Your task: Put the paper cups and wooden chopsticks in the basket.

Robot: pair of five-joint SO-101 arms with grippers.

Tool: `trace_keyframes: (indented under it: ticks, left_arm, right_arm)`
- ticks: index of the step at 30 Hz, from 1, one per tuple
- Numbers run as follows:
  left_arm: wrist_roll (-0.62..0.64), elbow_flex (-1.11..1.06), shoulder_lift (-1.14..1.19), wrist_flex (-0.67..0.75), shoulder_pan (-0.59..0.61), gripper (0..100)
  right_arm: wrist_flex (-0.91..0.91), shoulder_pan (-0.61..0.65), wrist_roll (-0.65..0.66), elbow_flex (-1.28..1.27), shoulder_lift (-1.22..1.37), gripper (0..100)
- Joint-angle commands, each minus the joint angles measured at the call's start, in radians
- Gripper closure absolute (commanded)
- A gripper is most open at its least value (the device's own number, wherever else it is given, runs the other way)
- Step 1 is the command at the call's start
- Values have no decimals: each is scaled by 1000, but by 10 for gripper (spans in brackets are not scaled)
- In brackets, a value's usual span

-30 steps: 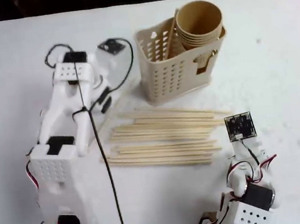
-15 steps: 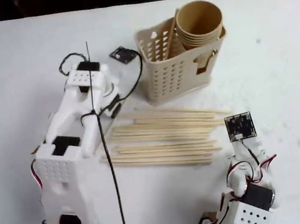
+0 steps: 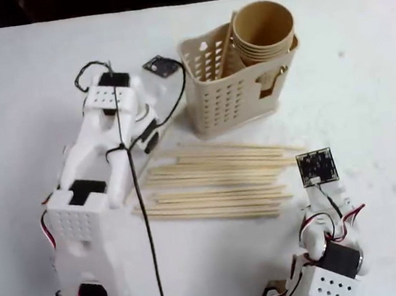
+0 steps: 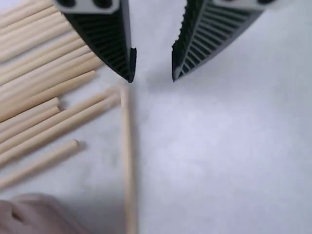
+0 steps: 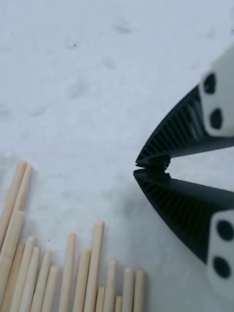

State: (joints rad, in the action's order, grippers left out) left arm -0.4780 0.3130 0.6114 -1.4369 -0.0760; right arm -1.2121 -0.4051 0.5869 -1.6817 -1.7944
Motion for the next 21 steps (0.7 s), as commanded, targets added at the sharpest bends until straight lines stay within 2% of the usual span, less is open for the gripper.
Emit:
trace_keyframes:
  ticks: [1, 6, 11, 21]
  left_arm:
    - [11, -15, 30, 43, -25, 865]
    - [23, -14, 19, 40, -7, 866]
    - [193, -23, -87, 11, 41, 866]
    - [252, -58, -180, -55, 21, 865]
  right_arm:
    - [16, -2, 8, -9, 1, 978]
    - [16, -2, 8, -9, 1, 978]
    - [16, -2, 8, -9, 1, 978]
    - [16, -4, 8, -9, 1, 978]
